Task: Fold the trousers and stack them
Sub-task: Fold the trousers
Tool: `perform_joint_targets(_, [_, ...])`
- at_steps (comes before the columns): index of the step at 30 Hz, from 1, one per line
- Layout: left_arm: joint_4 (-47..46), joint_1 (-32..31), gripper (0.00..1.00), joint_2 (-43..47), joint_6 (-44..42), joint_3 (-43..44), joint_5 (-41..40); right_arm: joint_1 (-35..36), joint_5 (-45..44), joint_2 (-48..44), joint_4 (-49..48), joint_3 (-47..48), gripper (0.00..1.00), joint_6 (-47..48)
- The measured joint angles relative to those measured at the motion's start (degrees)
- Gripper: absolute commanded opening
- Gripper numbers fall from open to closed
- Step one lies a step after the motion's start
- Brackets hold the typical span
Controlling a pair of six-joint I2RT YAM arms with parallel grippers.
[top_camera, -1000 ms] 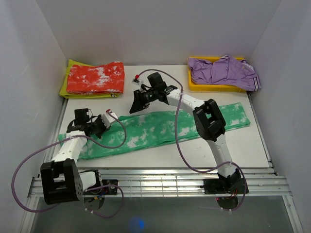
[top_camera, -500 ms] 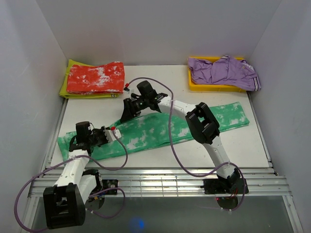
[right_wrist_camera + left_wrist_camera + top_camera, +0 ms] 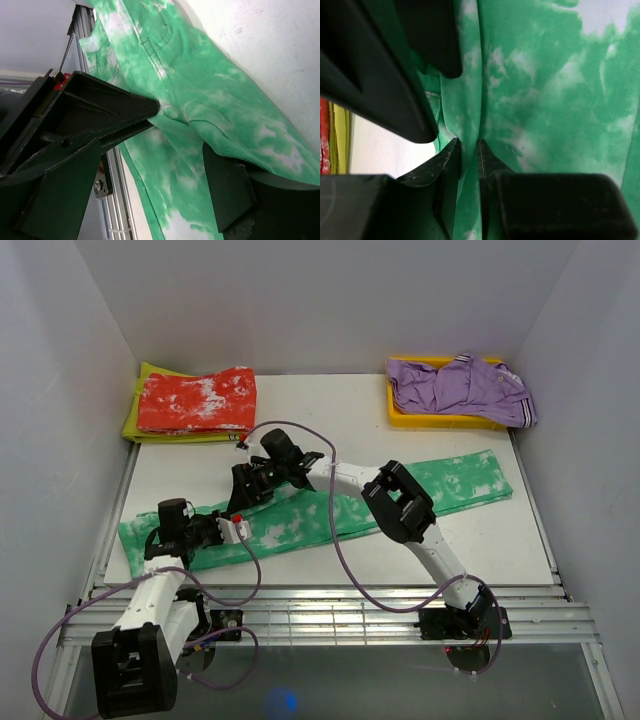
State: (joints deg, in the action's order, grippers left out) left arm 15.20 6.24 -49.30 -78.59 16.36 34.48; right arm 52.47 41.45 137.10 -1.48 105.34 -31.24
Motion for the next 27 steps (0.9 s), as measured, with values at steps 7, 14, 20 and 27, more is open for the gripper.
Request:
perform_joint_targets(7, [0.22,0.00,0.28,0.76,-2.54,-1.05,0.44,0.13,-5.07,0.11,-0.57,0.33,0.92,-1.40])
perform_joint_targets(14, [1.14,0.00,0.28,1.16,-3.96,-1.29,0.46,0.04,-15.04,-3.39,-1.11,-4.79,0.93,-1.07])
perform_joint_targets(20, [1.25,0.00,0.31,0.94,-4.35,-1.70,0.46,0.07,-15.91,-3.61,-5.09,-7.26,0.93,-1.57])
perform_joint_targets(27, [0.35,0.00,0.41,-1.66,-3.41,-1.60,0.42,1.11,-11.80,-3.17,-13.11,-8.68,0.93,-6.32])
